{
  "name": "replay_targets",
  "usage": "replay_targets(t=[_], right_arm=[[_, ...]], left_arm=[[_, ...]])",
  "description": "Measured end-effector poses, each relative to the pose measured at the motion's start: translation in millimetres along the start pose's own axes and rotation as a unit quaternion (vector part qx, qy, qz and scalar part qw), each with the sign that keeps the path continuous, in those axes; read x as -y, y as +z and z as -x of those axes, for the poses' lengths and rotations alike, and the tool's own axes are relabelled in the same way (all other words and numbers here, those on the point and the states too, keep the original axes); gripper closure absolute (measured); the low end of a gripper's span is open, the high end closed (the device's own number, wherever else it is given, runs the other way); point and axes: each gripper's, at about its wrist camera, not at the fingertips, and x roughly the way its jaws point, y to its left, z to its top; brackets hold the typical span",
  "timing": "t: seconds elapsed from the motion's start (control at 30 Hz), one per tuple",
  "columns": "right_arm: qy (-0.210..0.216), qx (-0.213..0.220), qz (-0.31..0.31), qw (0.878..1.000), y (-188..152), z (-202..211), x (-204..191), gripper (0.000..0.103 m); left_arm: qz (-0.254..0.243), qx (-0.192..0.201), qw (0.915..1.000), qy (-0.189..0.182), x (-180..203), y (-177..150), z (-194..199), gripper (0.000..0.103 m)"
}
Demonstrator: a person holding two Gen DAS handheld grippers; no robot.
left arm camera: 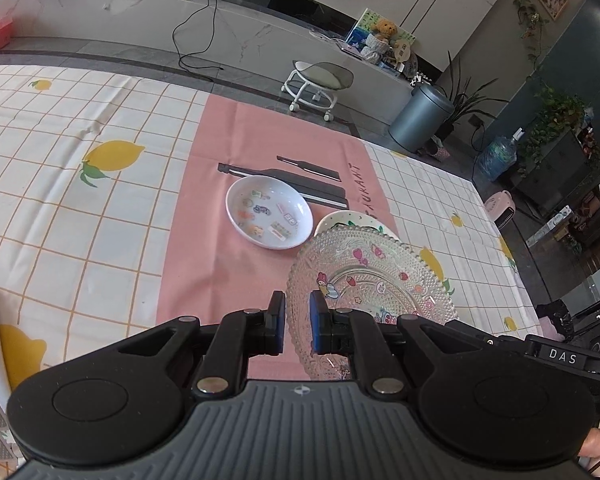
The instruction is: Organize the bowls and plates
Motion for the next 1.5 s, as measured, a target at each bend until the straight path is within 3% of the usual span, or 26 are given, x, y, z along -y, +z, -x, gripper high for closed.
replay_targets(t=[0.3, 0.63, 1.07, 1.5], right_arm=[[-0.016, 0.014, -0.021, 1.0, -4, 42, 19, 0.097], [-0.058, 0.024, -0.052, 0.997, -27, 102, 43, 0.097], [-0.127, -0.025, -0.049, 0.99, -40, 106, 65, 0.094], [-0.162, -0.064, -0.031, 0.984, -49, 92, 69, 0.091]], left_arm=[[-0.03, 0.009, 0.9991, -0.028, 41, -8, 5, 0.09], [-0.081, -0.044, 0.9943, -0.052, 79, -37, -9, 0.09], [-0.132, -0.101, 0.9857, -0.027, 99, -63, -28, 0.09], [-0.226, -0.097, 0.9683, 0.046, 126, -85, -44, 0.09]])
